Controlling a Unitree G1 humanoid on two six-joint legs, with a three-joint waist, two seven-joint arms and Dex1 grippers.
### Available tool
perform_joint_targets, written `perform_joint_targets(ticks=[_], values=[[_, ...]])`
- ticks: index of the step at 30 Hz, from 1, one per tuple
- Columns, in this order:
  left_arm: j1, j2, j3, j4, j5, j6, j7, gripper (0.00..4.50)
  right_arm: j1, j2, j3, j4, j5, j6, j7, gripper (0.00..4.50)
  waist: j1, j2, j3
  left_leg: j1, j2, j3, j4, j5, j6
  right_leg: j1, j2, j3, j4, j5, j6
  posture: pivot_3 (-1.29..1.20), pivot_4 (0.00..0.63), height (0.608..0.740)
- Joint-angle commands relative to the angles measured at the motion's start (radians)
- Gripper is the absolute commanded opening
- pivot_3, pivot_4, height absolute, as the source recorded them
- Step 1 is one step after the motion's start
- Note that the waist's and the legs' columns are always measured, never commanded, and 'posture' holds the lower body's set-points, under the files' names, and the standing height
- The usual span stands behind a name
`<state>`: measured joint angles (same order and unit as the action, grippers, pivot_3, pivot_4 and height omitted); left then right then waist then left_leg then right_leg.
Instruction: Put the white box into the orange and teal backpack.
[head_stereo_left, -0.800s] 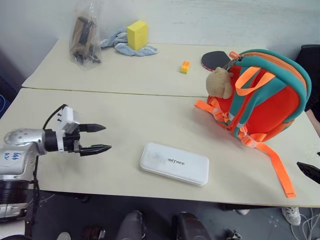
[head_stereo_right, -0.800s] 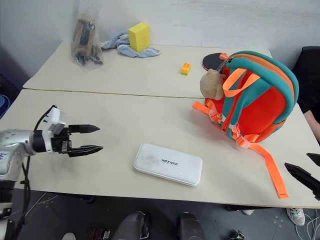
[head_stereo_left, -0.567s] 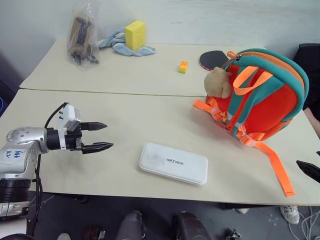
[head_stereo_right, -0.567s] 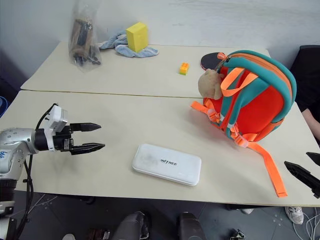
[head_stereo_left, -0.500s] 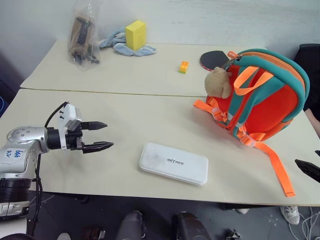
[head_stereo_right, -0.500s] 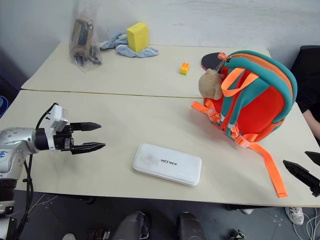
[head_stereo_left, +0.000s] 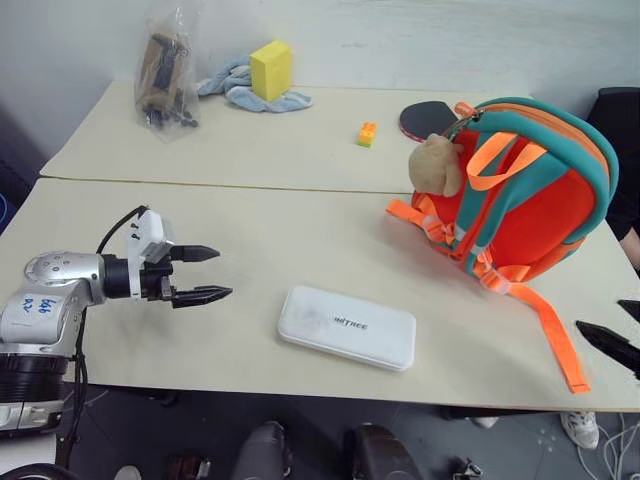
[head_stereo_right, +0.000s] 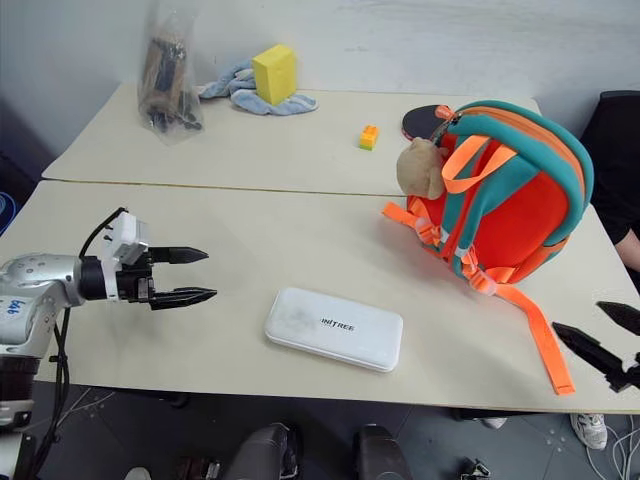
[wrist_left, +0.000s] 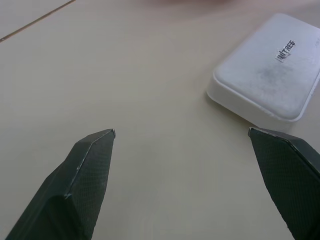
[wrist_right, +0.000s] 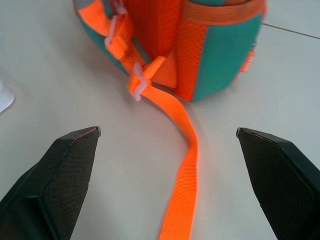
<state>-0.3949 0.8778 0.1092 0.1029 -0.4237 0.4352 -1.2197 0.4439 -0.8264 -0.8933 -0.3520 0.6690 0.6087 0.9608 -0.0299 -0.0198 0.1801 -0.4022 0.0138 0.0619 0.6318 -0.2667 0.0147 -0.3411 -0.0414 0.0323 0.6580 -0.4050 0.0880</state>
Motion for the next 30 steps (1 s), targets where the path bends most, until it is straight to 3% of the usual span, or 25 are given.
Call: perform_joint_targets(ticks=[1, 4, 11, 15, 20, 30], values=[[-0.001, 0.024, -0.026, -0.037, 0.006, -0.032, -0.061, 4.08, 0.016, 0.0, 0.063, -0.163, 0.023, -0.015, 0.017, 3.51, -0.001, 0.0, 0.0, 0.0, 0.0, 0.0, 0.0, 0.0, 0.0, 0.0, 0.0, 0.0, 0.0, 0.0, 0.0, 0.0, 0.15, 0.74], [0.005, 0.022, -0.076, -0.033, 0.048, -0.072, -0.08, 3.33, 0.02, -0.018, 0.168, -0.241, -0.016, -0.019, 0.012, 2.57, 0.0, 0.0, 0.0, 0.0, 0.0, 0.0, 0.001, 0.0, 0.0, 0.0, 0.0, 0.0, 0.0, 0.0, 0.0, 0.0, 0.15, 0.74], [-0.034, -0.061, -0.195, 0.02, 0.142, -0.192, -0.081, 1.08, -0.087, -0.053, 0.487, -0.304, -0.118, -0.033, -0.017, 0.08, 0.003, 0.0, 0.0, -0.001, 0.0, 0.0, 0.003, 0.0, 0.0, 0.0, 0.0, 0.0, 0.001, 0.0, 0.0, 0.0, 0.15, 0.74], [-0.058, -0.107, -0.249, 0.044, 0.18, -0.214, -0.083, 0.03, -0.157, -0.076, 0.626, -0.244, -0.205, -0.059, -0.018, 0.0, 0.003, 0.0, 0.0, -0.002, 0.0, -0.001, 0.006, 0.0, 0.0, 0.0, 0.0, 0.0, 0.002, 0.0, 0.0, 0.0, 0.15, 0.74], [-0.081, -0.152, -0.278, 0.046, 0.192, -0.197, -0.073, 0.03, -0.253, -0.081, 0.752, -0.183, -0.303, -0.071, -0.056, 0.0, 0.002, 0.0, 0.0, -0.002, 0.0, -0.001, 0.008, 0.0, 0.0, 0.0, 0.0, 0.0, 0.003, 0.0, 0.0, 0.0, 0.15, 0.74], [-0.07, -0.217, -0.293, 0.009, 0.171, -0.161, -0.064, 0.03, -0.436, -0.045, 0.861, -0.056, -0.372, -0.076, -0.113, 0.0, 0.003, 0.0, 0.0, -0.003, 0.0, -0.001, 0.014, -0.001, 0.001, 0.001, 0.0, -0.001, 0.004, 0.0, 0.0, 0.0, 0.15, 0.74]])
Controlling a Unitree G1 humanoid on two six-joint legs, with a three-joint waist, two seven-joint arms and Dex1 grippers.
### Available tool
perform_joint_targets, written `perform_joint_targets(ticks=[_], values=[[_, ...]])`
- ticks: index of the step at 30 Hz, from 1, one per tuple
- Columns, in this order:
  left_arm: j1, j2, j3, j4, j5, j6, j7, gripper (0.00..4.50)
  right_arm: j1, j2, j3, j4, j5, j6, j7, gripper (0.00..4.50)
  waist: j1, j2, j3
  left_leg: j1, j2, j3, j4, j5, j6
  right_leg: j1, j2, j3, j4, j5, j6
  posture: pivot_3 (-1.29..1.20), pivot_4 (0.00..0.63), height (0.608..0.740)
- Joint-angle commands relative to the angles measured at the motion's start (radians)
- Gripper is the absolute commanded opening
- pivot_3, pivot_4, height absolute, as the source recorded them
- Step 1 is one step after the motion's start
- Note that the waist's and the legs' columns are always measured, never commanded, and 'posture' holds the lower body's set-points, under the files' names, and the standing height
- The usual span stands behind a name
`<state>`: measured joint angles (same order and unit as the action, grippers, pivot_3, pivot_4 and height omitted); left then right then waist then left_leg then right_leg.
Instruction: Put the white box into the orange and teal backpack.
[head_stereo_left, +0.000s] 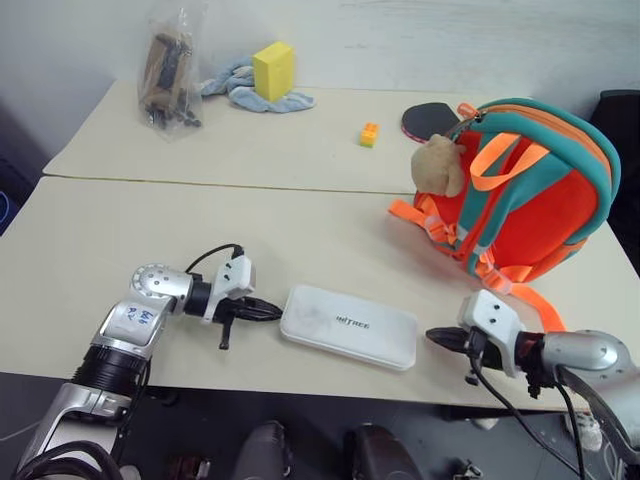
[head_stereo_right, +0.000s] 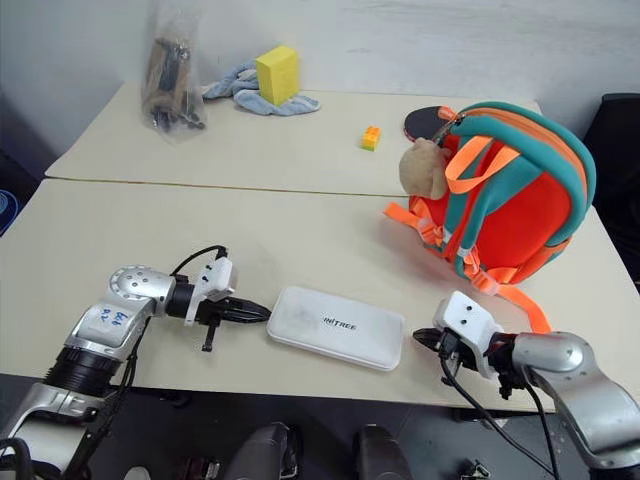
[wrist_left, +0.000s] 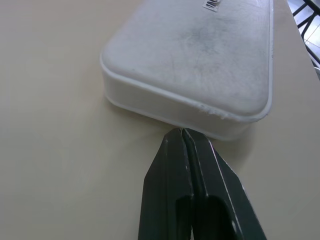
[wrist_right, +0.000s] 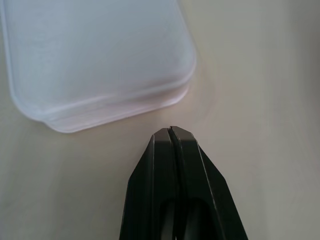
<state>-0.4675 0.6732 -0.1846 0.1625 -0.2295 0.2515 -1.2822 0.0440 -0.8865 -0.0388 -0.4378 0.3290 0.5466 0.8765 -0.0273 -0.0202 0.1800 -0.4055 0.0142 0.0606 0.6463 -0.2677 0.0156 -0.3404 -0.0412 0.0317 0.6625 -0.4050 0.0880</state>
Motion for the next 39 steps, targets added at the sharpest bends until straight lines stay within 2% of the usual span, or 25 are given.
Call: perform_joint_targets(ticks=[1, 11, 15, 18, 22, 27, 34, 39], values=[[0.003, -0.015, 0.0, -0.054, -0.024, 0.026, -0.002, 0.03, -0.05, 0.021, 0.009, 0.041, -0.035, -0.014, -0.035, 0.0, 0.001, 0.0, 0.0, 0.0, 0.0, 0.0, 0.001, 0.0, 0.0, 0.0, 0.0, 0.0, 0.0, 0.0, 0.0, 0.0, 0.15, 0.74], [0.014, 0.013, 0.023, -0.015, -0.001, 0.048, 0.016, 0.03, -0.017, -0.004, -0.031, 0.051, -0.042, -0.023, -0.006, 0.0, 0.0, 0.0, 0.0, 0.0, 0.0, 0.0, 0.001, -0.001, 0.001, 0.0, 0.0, -0.001, 0.0, 0.0, 0.0, 0.0, 0.15, 0.74], [-0.023, 0.049, 0.05, 0.024, -0.085, 0.346, 0.004, 0.84, 0.049, -0.032, -0.061, 0.004, -0.01, -0.021, 0.042, 0.0, 0.0, 0.0, 0.0, 0.0, 0.0, -0.001, 0.001, -0.001, 0.002, 0.0, 0.0, -0.001, 0.0, 0.0, 0.0, 0.0, 0.15, 0.74], [-0.077, 0.042, 0.062, 0.049, -0.175, 0.62, 0.011, 1.76, 0.065, -0.02, -0.05, -0.021, -0.012, -0.024, 0.038, 0.0, 0.0, 0.0, 0.0, 0.0, 0.0, -0.002, 0.001, -0.001, 0.002, 0.001, 0.0, -0.002, 0.001, 0.0, 0.0, 0.0, 0.15, 0.74], [-0.157, 0.012, 0.084, 0.115, -0.259, 0.897, 0.048, 2.97, 0.079, 0.0, -0.021, -0.04, -0.023, -0.027, 0.023, 0.0, 0.0, 0.0, 0.0, 0.0, 0.0, -0.002, 0.001, -0.001, 0.002, 0.001, 0.0, -0.002, 0.001, 0.0, 0.0, 0.0, 0.15, 0.74], [-0.175, 0.024, 0.025, 0.108, -0.295, 1.007, 0.027, 4.43, 0.076, 0.01, 0.006, -0.05, -0.03, -0.03, 0.011, 0.0, -0.001, 0.0, 0.0, 0.0, 0.0, -0.003, 0.001, 0.0, -0.001, 0.001, 0.0, -0.002, 0.001, 0.0, 0.0, 0.0, 0.15, 0.74], [-0.221, -0.043, -0.097, 0.112, -0.295, 1.094, 0.062, 4.47, 0.052, 0.044, 0.049, -0.042, -0.05, -0.032, -0.013, 0.0, 0.0, 0.0, -0.001, 0.001, 0.0, -0.002, 0.001, 0.001, -0.003, 0.003, 0.0, -0.002, 0.0, 0.0, 0.0, 0.0, 0.15, 0.74], [-0.272, -0.195, -0.075, 0.233, -0.288, 1.167, 0.155, 4.47, 0.044, 0.064, 0.061, -0.04, -0.06, -0.026, -0.031, 0.0, 0.007, 0.0, -0.006, 0.002, -0.001, -0.003, 0.003, 0.001, -0.003, 0.005, 0.0, -0.002, 0.0, 0.0, 0.0, 0.0, 0.15, 0.74]])
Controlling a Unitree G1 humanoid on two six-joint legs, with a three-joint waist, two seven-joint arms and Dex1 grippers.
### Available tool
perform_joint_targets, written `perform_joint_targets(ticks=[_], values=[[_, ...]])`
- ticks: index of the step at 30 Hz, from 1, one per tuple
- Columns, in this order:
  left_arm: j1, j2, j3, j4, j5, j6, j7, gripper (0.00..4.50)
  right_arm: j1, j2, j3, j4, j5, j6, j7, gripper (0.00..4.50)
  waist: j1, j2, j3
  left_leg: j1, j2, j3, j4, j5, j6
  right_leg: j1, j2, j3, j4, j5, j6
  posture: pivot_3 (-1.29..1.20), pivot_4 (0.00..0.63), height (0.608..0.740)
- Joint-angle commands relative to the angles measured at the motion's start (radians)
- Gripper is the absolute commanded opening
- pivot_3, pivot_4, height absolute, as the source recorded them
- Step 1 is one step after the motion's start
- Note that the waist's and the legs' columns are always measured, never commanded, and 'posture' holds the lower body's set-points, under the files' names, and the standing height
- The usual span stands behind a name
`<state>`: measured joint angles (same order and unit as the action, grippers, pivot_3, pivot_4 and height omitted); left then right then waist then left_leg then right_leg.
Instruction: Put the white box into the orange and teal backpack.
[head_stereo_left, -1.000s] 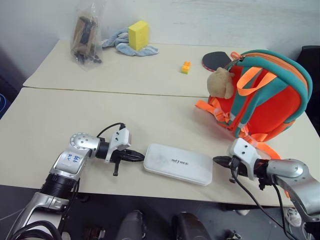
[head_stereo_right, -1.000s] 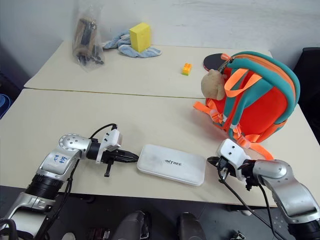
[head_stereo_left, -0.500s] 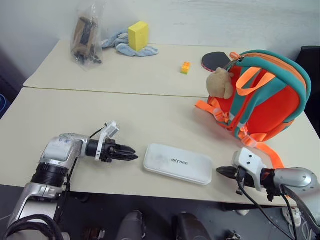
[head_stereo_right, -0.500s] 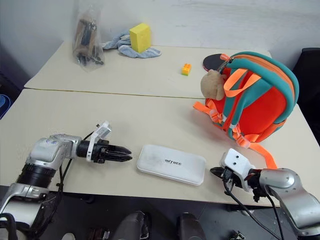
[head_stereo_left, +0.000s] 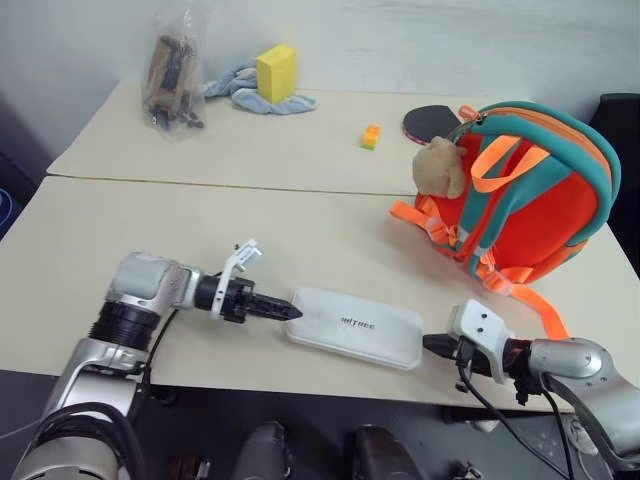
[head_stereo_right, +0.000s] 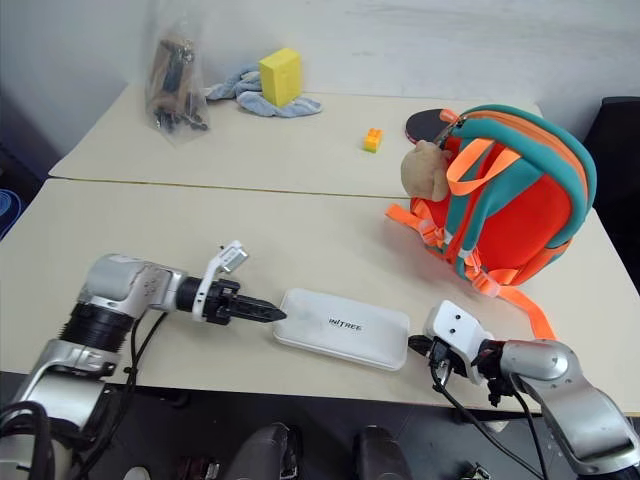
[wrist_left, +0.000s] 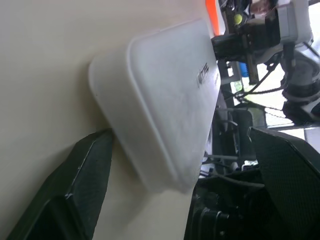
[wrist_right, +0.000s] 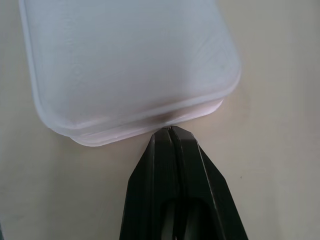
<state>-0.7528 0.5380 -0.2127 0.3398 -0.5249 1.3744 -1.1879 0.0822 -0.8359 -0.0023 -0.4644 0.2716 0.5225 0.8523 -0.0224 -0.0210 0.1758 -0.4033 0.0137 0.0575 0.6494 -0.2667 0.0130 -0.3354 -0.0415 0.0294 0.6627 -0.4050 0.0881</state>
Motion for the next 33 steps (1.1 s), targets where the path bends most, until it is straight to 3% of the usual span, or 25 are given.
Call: perform_joint_targets(ticks=[1, 9, 12, 20, 26, 29, 33], values=[[0.01, -0.075, -0.052, 0.056, 0.006, 0.052, 0.066, 4.47, 0.015, 0.013, 0.02, -0.016, -0.002, -0.002, -0.005, 0.0, 0.004, 0.0, -0.004, 0.0, 0.0, 0.0, 0.0, 0.0, 0.0, 0.0, 0.0, 0.0, 0.0, 0.0, 0.0, 0.0, 0.15, 0.74], [-0.04, -0.121, -0.033, 0.097, -0.006, 0.048, 0.072, 4.47, 0.043, 0.017, 0.007, -0.022, -0.009, -0.004, -0.022, 0.0, 0.017, -0.001, -0.009, 0.006, 0.0, -0.001, -0.001, -0.001, 0.0, 0.008, 0.0, 0.0, -0.004, 0.0, 0.0, 0.0, 0.15, 0.74], [-0.053, -0.087, -0.042, 0.091, -0.026, 0.034, 0.017, 3.87, 0.062, 0.02, 0.008, -0.028, -0.014, -0.012, -0.031, 0.0, 0.017, -0.001, -0.009, 0.01, 0.0, -0.001, -0.002, -0.002, -0.001, 0.012, 0.0, 0.0, -0.006, 0.0, 0.0, 0.0, 0.15, 0.74], [-0.062, -0.058, -0.025, 0.094, -0.07, 0.037, -0.034, 1.35, 0.09, 0.019, 0.019, -0.033, -0.039, -0.039, -0.051, 0.0, 0.014, -0.002, -0.008, 0.009, 0.0, -0.001, -0.003, -0.003, -0.002, 0.011, 0.0, -0.001, -0.007, -0.001, -0.001, 0.0, 0.15, 0.74], [-0.044, -0.075, 0.069, 0.067, -0.134, 0.076, -0.009, 1.25, 0.13, 0.045, -0.014, -0.066, -0.015, -0.015, -0.079, 0.0, 0.014, -0.003, -0.008, 0.009, 0.0, -0.001, -0.003, -0.003, -0.001, 0.011, 0.0, -0.001, -0.007, -0.001, -0.001, 0.0, 0.15, 0.74], [-0.071, -0.085, 0.222, 0.098, -0.187, 0.116, 0.031, 1.25, 0.17, 0.087, -0.168, -0.135, 0.113, 0.059, -0.097, 0.56, 0.016, -0.002, -0.007, 0.006, 0.0, -0.002, -0.003, -0.003, -0.002, 0.009, 0.0, -0.002, -0.007, -0.001, -0.001, 0.0, 0.15, 0.74], [-0.103, -0.082, 0.425, 0.11, -0.215, 0.081, 0.135, 1.25, 0.144, 0.15, -0.438, -0.188, 0.334, 0.179, -0.163, 1.86, 0.015, -0.002, -0.007, -0.001, 0.0, -0.005, 0.0, -0.003, -0.002, 0.003, 0.0, -0.004, -0.004, -0.001, -0.001, 0.0, 0.15, 0.74]])
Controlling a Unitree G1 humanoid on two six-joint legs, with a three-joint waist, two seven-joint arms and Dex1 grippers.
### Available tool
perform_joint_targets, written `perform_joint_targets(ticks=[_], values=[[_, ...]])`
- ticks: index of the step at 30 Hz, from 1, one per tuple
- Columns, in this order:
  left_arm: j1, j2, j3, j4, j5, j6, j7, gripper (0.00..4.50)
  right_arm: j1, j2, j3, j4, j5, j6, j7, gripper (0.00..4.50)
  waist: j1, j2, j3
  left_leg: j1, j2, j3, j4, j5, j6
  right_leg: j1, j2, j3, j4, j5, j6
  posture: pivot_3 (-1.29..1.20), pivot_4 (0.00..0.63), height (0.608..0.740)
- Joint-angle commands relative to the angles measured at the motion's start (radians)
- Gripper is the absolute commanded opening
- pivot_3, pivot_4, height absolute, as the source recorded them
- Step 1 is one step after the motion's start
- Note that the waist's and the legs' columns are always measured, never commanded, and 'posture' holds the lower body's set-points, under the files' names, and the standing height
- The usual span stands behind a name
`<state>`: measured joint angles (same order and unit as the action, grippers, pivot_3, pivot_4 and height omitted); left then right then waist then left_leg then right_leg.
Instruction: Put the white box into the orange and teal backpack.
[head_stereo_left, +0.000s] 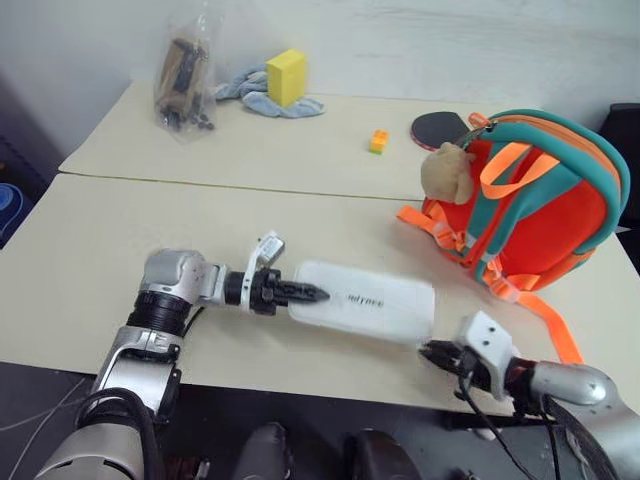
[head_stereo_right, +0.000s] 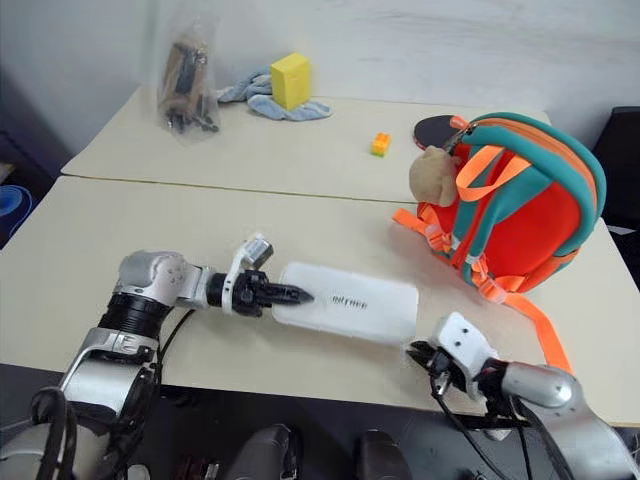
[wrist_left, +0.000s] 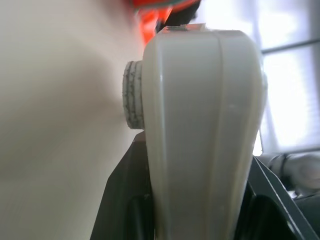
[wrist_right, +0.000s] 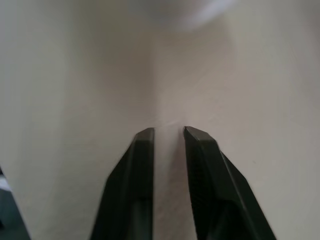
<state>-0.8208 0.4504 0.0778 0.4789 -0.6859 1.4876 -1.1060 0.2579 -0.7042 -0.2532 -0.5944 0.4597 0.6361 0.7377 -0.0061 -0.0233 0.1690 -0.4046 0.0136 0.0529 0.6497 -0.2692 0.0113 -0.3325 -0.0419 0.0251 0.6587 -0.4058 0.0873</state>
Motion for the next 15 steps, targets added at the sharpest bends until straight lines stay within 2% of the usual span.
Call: perform_joint_targets(ticks=[1, 4, 8, 15], values=[[-0.026, 0.008, 0.162, -0.062, -0.054, -0.065, 0.069, 1.25, -0.051, 0.024, -0.236, -0.057, 0.192, 0.092, -0.068, 2.22, -0.001, 0.0, 0.0, 0.0, 0.0, 0.0, 0.0, 0.0, 0.0, 0.0, 0.0, 0.0, 0.0, 0.0, 0.0, 0.0, 0.15, 0.74], [-0.004, 0.004, 0.236, -0.131, -0.039, -0.16, 0.154, 1.25, -0.131, 0.027, -0.337, -0.03, 0.309, 0.159, -0.132, 3.25, -0.001, 0.0, 0.0, 0.001, 0.0, 0.0, -0.002, 0.001, -0.001, 0.0, 0.0, -0.001, 0.0, 0.0, 0.0, 0.0, 0.15, 0.74], [-0.011, -0.001, 0.336, -0.166, -0.065, -0.216, 0.244, 1.25, -0.289, 0.029, -0.352, 0.079, 0.375, 0.197, -0.209, 4.48, -0.003, 0.0, 0.0, -0.001, 0.0, 0.0, -0.003, 0.001, -0.001, -0.003, 0.0, -0.001, 0.0, 0.0, 0.0, 0.0, 0.15, 0.74], [0.016, 0.007, 0.294, -0.316, -0.083, -0.284, 0.245, 1.25, -0.589, 0.094, -0.23, 0.285, 0.411, 0.231, -0.297, 4.48, -0.003, 0.0, 0.001, -0.003, 0.0, 0.001, -0.003, 0.002, -0.002, -0.007, 0.0, 0.0, 0.002, 0.0, 0.0, 0.0, 0.15, 0.74]])
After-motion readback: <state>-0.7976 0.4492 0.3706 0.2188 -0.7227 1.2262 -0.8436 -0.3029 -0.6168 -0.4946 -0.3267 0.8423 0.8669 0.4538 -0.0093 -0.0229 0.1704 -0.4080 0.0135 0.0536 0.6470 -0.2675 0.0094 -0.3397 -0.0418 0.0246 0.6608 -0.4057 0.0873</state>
